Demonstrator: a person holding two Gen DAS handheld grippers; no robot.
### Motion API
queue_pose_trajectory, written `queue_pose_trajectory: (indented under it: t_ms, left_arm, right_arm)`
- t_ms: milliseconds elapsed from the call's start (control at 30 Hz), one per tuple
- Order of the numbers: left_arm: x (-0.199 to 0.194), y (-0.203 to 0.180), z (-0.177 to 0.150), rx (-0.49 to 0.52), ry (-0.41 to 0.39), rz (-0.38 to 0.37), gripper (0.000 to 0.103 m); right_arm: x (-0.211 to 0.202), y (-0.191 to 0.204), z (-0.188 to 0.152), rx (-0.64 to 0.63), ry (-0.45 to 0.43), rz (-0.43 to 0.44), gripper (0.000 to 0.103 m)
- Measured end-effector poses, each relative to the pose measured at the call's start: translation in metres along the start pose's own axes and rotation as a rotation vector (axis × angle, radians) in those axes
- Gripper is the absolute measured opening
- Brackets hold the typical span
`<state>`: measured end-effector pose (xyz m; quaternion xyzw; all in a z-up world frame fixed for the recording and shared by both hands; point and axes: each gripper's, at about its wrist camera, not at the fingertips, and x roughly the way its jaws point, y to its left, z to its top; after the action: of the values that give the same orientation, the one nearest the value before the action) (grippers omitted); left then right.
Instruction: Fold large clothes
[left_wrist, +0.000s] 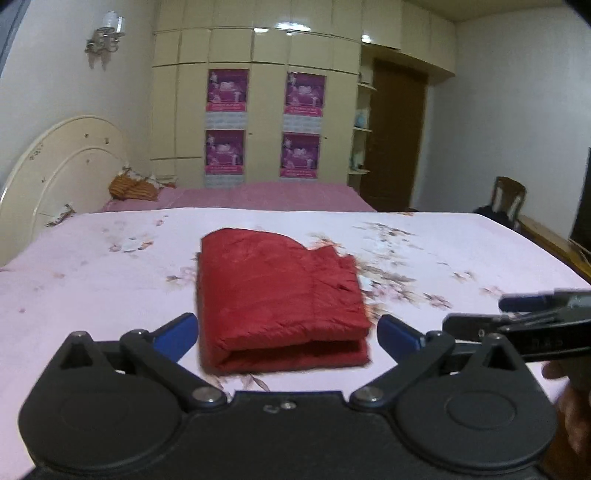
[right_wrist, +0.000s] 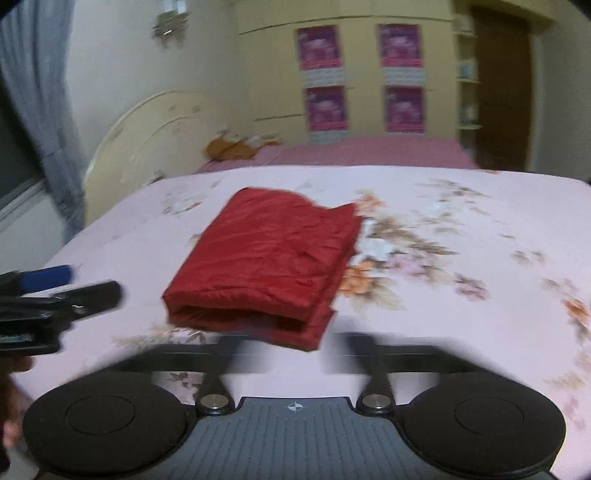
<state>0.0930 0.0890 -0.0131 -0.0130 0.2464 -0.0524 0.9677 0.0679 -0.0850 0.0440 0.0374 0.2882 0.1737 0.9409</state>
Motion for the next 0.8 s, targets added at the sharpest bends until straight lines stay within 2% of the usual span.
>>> queue_pose_trajectory:
  t_ms: [67, 333, 800]
  left_arm:
    - [-0.012, -0.004, -0.003, -0.001, -0.008, 0.008, 0.103]
    - [-0.046, -0.010, -0.013, -0.013, -0.014, 0.032, 0.103]
    - [-0.066, -0.017, -0.019, -0.001, -0.036, 0.015, 0.103]
  right_arm:
    - [-0.013, 0.004, -0.001, -0.026, 0.010, -0.020, 0.102]
    - [-0.059, 0.009, -0.010, 0.007, -0.019, -0.080, 0.102]
    - [-0.088, 0.017, -0.021, 0.032, -0.024, -0.100, 0.102]
